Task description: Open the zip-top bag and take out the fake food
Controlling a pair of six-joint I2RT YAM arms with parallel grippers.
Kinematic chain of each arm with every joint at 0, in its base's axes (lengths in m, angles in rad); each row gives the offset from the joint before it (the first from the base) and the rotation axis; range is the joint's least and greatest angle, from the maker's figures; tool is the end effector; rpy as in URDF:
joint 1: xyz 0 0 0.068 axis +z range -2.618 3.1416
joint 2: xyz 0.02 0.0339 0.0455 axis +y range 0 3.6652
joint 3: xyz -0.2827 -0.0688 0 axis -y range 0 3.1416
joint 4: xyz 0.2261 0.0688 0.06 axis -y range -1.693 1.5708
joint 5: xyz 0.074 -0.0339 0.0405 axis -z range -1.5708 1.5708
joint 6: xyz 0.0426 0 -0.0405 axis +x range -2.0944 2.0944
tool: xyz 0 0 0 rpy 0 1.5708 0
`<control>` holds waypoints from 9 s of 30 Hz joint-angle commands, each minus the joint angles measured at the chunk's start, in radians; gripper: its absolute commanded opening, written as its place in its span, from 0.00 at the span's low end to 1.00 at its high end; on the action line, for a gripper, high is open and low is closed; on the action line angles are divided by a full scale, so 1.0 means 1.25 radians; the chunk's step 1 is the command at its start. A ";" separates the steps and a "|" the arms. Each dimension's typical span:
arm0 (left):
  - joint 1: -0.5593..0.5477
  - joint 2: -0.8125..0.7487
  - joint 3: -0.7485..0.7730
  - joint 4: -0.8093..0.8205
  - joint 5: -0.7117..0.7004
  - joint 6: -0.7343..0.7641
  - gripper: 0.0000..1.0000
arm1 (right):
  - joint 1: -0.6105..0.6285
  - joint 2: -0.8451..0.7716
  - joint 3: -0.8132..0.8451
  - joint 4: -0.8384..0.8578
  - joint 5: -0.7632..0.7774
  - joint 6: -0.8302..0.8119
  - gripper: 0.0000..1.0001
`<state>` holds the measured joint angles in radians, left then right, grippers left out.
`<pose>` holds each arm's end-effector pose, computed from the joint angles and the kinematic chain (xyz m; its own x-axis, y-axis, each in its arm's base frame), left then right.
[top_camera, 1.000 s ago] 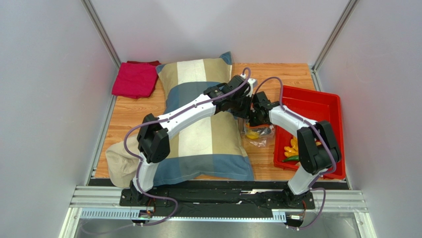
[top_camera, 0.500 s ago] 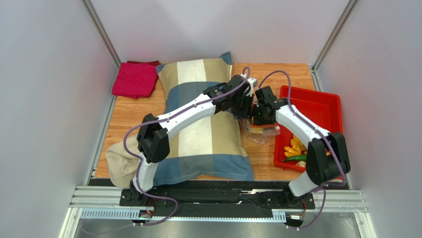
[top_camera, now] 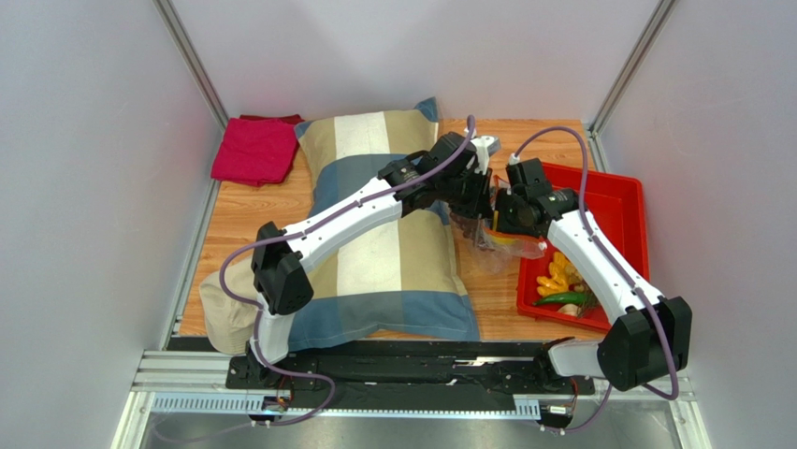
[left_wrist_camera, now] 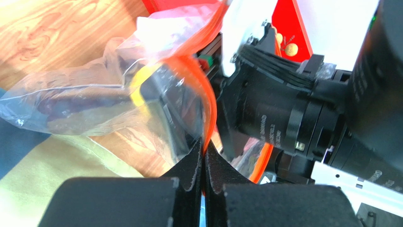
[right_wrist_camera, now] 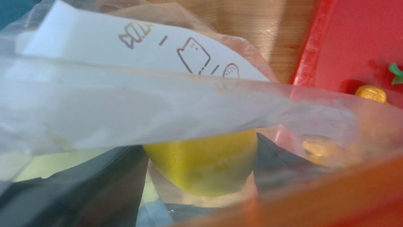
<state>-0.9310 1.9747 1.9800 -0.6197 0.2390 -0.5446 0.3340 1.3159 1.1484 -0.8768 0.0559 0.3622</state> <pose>0.2613 -0.3680 0.3681 -0.7580 0.1754 -0.6282 0.5871 0.6030 -0.5401 0.2277 0.0765 0.3078 -0.8704 0.0725 -0.4870 0.0081 0.9911 0.1329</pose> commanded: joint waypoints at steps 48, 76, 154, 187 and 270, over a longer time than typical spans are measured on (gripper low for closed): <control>0.027 0.013 0.005 -0.006 -0.056 0.023 0.00 | -0.152 -0.056 0.216 -0.218 0.236 -0.027 0.85; 0.021 0.019 0.010 -0.009 -0.075 0.026 0.00 | 0.056 0.119 0.088 -0.047 0.096 0.002 0.04; 0.044 0.060 0.011 -0.063 -0.140 0.049 0.00 | -0.043 -0.288 -0.076 0.089 -0.144 -0.058 0.00; 0.004 0.056 0.011 -0.023 -0.078 0.039 0.00 | -0.054 -0.129 0.209 0.088 -0.243 0.215 0.00; 0.010 -1.106 -0.770 0.319 -0.008 -0.272 0.99 | -0.041 -0.412 0.256 -0.373 -0.155 0.170 1.00</control>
<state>-0.9142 0.8326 1.0763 -0.2741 0.3256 -0.7921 0.2802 0.9089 1.4200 -1.3098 -0.0643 0.5007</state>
